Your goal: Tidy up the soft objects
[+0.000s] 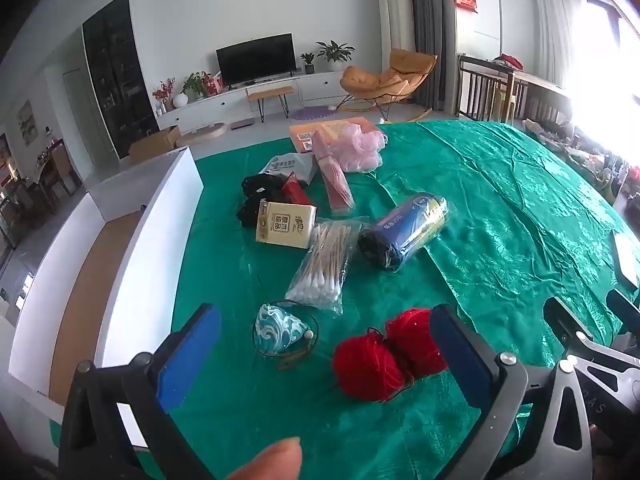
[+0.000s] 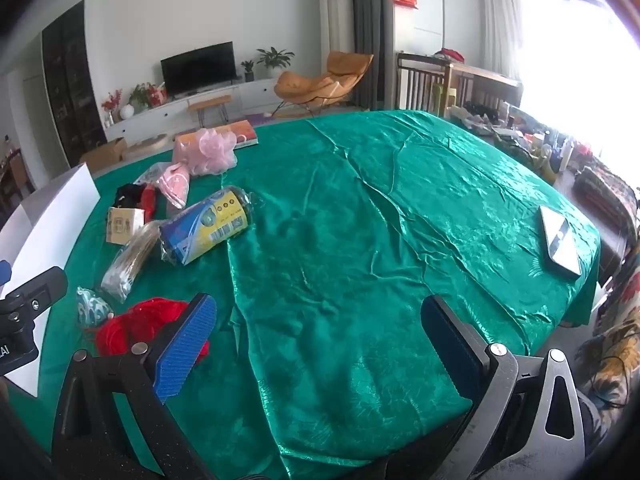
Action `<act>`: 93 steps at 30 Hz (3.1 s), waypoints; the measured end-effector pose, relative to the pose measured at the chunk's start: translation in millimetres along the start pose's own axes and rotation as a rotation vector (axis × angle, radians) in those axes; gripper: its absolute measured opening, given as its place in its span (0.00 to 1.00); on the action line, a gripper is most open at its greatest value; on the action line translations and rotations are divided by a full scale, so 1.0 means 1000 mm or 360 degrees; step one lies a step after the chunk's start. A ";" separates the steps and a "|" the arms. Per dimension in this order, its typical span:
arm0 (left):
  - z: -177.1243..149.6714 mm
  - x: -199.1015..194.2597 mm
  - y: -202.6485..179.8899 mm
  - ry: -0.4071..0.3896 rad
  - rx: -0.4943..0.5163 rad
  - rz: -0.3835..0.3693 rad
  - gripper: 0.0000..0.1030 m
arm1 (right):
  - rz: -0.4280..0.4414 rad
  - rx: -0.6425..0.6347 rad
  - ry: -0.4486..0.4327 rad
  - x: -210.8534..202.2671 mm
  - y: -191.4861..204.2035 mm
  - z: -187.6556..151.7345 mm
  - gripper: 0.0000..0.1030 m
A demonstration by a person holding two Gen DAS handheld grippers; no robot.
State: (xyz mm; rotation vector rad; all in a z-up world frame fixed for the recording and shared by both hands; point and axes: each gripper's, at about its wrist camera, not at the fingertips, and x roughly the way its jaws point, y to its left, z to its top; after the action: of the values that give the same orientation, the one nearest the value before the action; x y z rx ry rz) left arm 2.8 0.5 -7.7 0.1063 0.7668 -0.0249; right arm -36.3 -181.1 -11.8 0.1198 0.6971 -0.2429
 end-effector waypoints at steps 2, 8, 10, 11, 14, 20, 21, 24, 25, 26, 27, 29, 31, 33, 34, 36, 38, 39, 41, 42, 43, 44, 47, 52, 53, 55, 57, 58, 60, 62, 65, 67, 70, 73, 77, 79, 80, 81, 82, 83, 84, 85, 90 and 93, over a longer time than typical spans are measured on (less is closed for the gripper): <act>-0.001 0.002 0.000 0.0011 -0.0001 0.0006 1.00 | -0.0001 -0.0001 0.0001 0.001 0.000 0.000 0.99; -0.001 0.004 0.001 0.0024 -0.0007 0.0012 1.00 | -0.0002 0.0017 0.0001 0.000 -0.002 -0.002 0.99; -0.002 0.004 0.001 0.0022 -0.0010 0.0011 1.00 | -0.0006 0.0006 0.0010 0.002 0.002 -0.003 0.99; -0.001 0.004 0.002 0.0024 -0.0011 0.0009 1.00 | -0.0007 0.0008 0.0012 0.001 0.003 -0.003 0.99; 0.010 -0.001 0.009 0.0030 0.0001 -0.0016 1.00 | 0.0015 0.0015 0.0038 0.002 0.001 -0.003 0.99; 0.079 -0.058 0.063 -0.0243 0.0088 -0.0049 1.00 | 0.0094 -0.0147 0.0052 -0.034 -0.027 0.078 0.99; 0.090 -0.071 0.073 -0.0293 0.0117 -0.0037 1.00 | 0.0082 -0.0189 0.0029 -0.047 -0.031 0.094 0.99; 0.118 -0.109 0.095 -0.0393 0.0204 -0.0031 1.00 | 0.0076 -0.0290 -0.0020 -0.088 -0.037 0.131 0.99; 0.125 -0.120 0.100 -0.0405 0.0230 -0.0042 1.00 | 0.0089 -0.0320 -0.0018 -0.101 -0.036 0.141 0.99; 0.130 -0.129 0.103 -0.0415 0.0249 -0.0057 1.00 | 0.0112 -0.0350 -0.0012 -0.115 -0.033 0.149 0.99; 0.131 -0.137 0.104 -0.0424 0.0255 -0.0077 1.00 | 0.0131 -0.0366 -0.0009 -0.122 -0.031 0.153 0.99; 0.124 -0.145 0.104 -0.0422 0.0213 -0.0156 1.00 | 0.0196 -0.0385 -0.0006 -0.134 -0.020 0.154 0.99; 0.106 -0.138 0.099 -0.0372 0.0137 -0.0249 1.00 | 0.0296 -0.0340 -0.0001 -0.132 -0.008 0.142 0.99; 0.078 -0.124 0.085 -0.0314 0.0076 -0.0273 1.00 | 0.0379 -0.0297 0.0038 -0.116 0.004 0.121 0.99; 0.062 -0.111 0.076 -0.0279 0.0059 -0.0264 1.00 | 0.0401 -0.0265 0.0063 -0.104 0.009 0.108 0.99; 0.032 -0.088 0.057 -0.0204 0.0033 -0.0229 1.00 | 0.0416 -0.0165 0.0091 -0.072 0.019 0.076 0.99; 0.007 -0.063 0.044 -0.0127 -0.0006 -0.0210 1.00 | 0.0388 -0.0064 0.0109 -0.042 0.024 0.049 0.99; -0.001 -0.053 0.039 -0.0100 -0.0020 -0.0198 1.00 | 0.0366 -0.0038 0.0117 -0.031 0.024 0.039 0.99; -0.011 -0.037 0.033 -0.0058 -0.0034 -0.0184 1.00 | 0.0290 -0.0047 0.0108 -0.010 0.028 0.021 0.99; -0.016 -0.031 0.030 -0.0054 -0.0033 -0.0171 1.00 | 0.0246 -0.0075 0.0093 -0.003 0.029 0.015 0.99; -0.017 -0.027 0.029 -0.0061 -0.0030 -0.0154 1.00 | 0.0216 -0.0103 0.0079 0.003 0.030 0.012 0.99; -0.018 -0.023 0.029 -0.0070 -0.0029 -0.0130 1.00 | 0.0198 -0.0120 0.0057 0.006 0.030 0.009 0.99; -0.016 -0.015 0.030 -0.0094 -0.0044 -0.0063 1.00 | 0.0179 -0.0091 -0.0001 0.009 0.023 0.007 0.99; -0.012 -0.007 0.031 -0.0068 -0.0071 -0.0050 1.00 | 0.0158 -0.0061 -0.0019 0.014 0.017 -0.005 0.99; -0.011 -0.005 0.030 -0.0066 -0.0066 -0.0040 1.00 | 0.0155 -0.0070 -0.0009 0.016 0.017 -0.006 0.99; -0.011 -0.003 0.028 -0.0061 -0.0058 -0.0022 1.00 | 0.0153 -0.0085 -0.0007 0.016 0.019 -0.007 0.99; -0.011 0.000 0.027 -0.0045 -0.0055 -0.0019 1.00 | 0.0149 -0.0106 -0.0013 0.016 0.021 -0.008 0.99; -0.011 0.003 0.026 -0.0030 -0.0055 -0.0019 1.00 | 0.0147 -0.0117 -0.0009 0.017 0.022 -0.009 0.99; -0.013 0.007 0.025 -0.0001 -0.0060 -0.0022 1.00 | 0.0140 -0.0133 0.0001 0.019 0.024 -0.010 0.99; -0.015 0.009 0.025 0.0015 -0.0065 -0.0026 1.00 | 0.0139 -0.0133 0.0003 0.019 0.023 -0.011 0.99; -0.015 0.009 0.025 0.0006 -0.0060 -0.0022 1.00 | 0.0142 -0.0118 0.0001 0.020 0.023 -0.011 0.99; -0.016 0.010 0.025 -0.0003 -0.0053 -0.0016 1.00 | 0.0141 -0.0108 0.0004 0.021 0.022 -0.011 0.99; -0.018 0.012 0.026 0.0008 -0.0057 -0.0019 1.00 | 0.0140 -0.0107 0.0003 0.022 0.022 -0.012 0.99; -0.019 0.013 0.026 0.0020 -0.0057 -0.0020 1.00 | 0.0141 -0.0110 0.0003 0.022 0.021 -0.012 0.99; -0.020 0.013 0.025 0.0030 -0.0046 -0.0013 1.00 | 0.0142 -0.0103 0.0006 0.022 0.021 -0.012 0.99; -0.021 0.013 0.025 0.0030 -0.0045 -0.0013 1.00 | 0.0142 -0.0097 0.0009 0.023 0.020 -0.012 0.99; -0.021 0.013 0.025 0.0030 -0.0044 -0.0013 1.00 | 0.0141 -0.0095 0.0009 0.023 0.019 -0.013 0.99; -0.021 0.013 0.025 0.0029 -0.0044 -0.0011 1.00 | 0.0141 -0.0094 0.0009 0.023 0.018 -0.013 0.99; -0.021 0.014 0.024 0.0029 -0.0043 -0.0012 1.00 | 0.0141 -0.0094 0.0008 0.023 0.018 -0.013 0.99; -0.021 0.013 0.024 0.0030 -0.0041 -0.0013 1.00 | 0.0142 -0.0094 0.0007 0.023 0.018 -0.013 0.99; -0.021 0.013 0.024 0.0031 -0.0039 -0.0013 1.00 | 0.0142 -0.0096 0.0010 0.023 0.018 -0.013 0.99; -0.021 0.013 0.024 0.0031 -0.0037 -0.0013 1.00 | 0.0142 -0.0095 0.0010 0.023 0.018 -0.013 0.99; -0.021 0.011 0.021 0.0025 -0.0025 -0.0013 1.00 | 0.0144 -0.0091 0.0007 0.022 0.018 -0.012 0.99; -0.021 0.010 0.021 0.0026 -0.0023 -0.0013 1.00 | 0.0144 -0.0086 0.0004 0.022 0.017 -0.013 0.99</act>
State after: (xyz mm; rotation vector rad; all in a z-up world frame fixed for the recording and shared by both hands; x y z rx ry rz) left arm -3.1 23.7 -28.0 0.0898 0.7838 -0.0261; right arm -23.6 -166.5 -35.2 0.0998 0.6984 -0.1371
